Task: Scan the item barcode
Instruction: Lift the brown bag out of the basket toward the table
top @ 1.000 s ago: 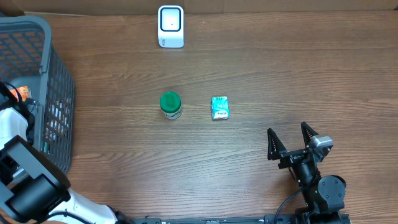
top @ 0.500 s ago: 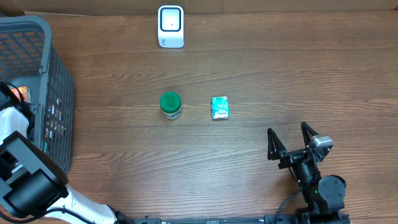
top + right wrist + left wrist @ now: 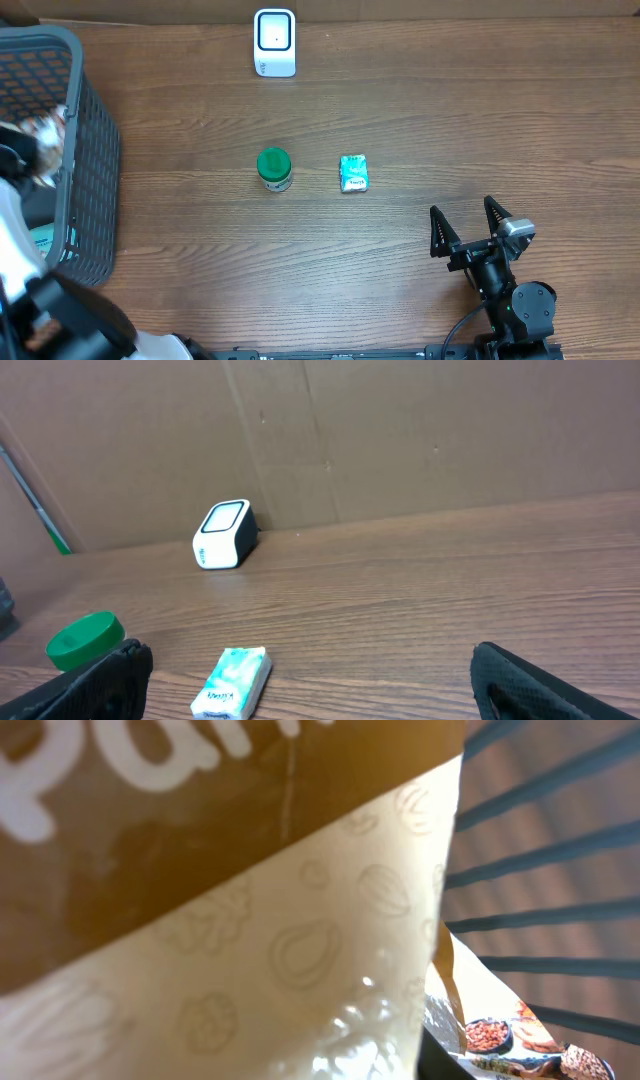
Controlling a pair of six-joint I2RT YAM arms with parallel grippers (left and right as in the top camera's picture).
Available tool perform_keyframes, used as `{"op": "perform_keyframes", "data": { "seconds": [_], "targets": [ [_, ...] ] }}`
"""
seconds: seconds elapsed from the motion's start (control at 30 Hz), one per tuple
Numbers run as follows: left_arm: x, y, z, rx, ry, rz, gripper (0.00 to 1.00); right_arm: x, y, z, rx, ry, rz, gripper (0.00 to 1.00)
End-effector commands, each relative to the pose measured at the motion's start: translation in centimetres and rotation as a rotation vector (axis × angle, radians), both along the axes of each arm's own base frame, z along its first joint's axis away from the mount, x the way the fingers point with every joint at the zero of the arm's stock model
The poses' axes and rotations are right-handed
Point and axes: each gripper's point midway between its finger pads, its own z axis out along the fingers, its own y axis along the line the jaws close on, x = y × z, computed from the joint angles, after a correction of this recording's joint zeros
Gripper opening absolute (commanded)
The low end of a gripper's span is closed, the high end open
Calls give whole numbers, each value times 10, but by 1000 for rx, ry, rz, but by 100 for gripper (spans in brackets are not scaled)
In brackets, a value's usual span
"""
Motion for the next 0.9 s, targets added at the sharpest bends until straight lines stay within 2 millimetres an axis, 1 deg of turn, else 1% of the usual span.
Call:
{"op": "perform_keyframes", "data": {
  "seconds": [0.0, 0.03, 0.13, 0.2, 0.23, 0.27, 0.3, 0.37, 0.43, 0.5, 0.57, 0.6, 0.67, 0.73, 0.87],
  "targets": [
    [-5, -20, 93, 104, -173, -75, 4, 0, -2, -1, 0, -5, -10, 100],
    [-9, -29, 112, 117, -210, -95, 4, 0, -2, -1, 0, -6, -9, 100],
    [-17, -59, 156, 156, -312, -179, 4, 0, -2, -1, 0, -6, -9, 100],
    [-22, -87, 182, 188, -373, -272, 4, 0, -2, -1, 0, -6, -9, 100],
    [-24, -100, 191, 198, -393, -314, 4, 0, -2, -1, 0, -6, -9, 100],
    [-26, -120, 199, 207, -413, -377, 4, 0, -2, -1, 0, -6, -9, 100],
    [-26, -133, 203, 214, -421, -419, 4, 0, -2, -1, 0, -6, -9, 100],
    [-25, -168, 208, 239, -424, -553, 4, 0, -2, -1, 0, -5, -9, 100],
    [-22, -200, 203, 267, -396, -682, 4, 0, -2, -1, 0, -6, -9, 100],
    [-18, -230, 192, 293, -354, -819, 4, 0, -2, -1, 0, -6, -9, 100],
    [-14, -259, 177, 317, -301, -967, 4, 0, -2, -1, 0, -6, -9, 100],
    [-13, -271, 169, 320, -276, -1025, 4, 0, -2, -1, 0, -5, -10, 100],
    [-12, -295, 144, 317, -198, -1161, 4, 0, -2, -1, 0, -6, -9, 100],
    [-11, -304, 121, 298, -113, -1221, 4, 0, -2, -1, 0, -6, -10, 100],
    [-10, -308, 72, 215, 80, -1269, 4, 0, -2, -1, 0, -6, -9, 100]
  ]
}}
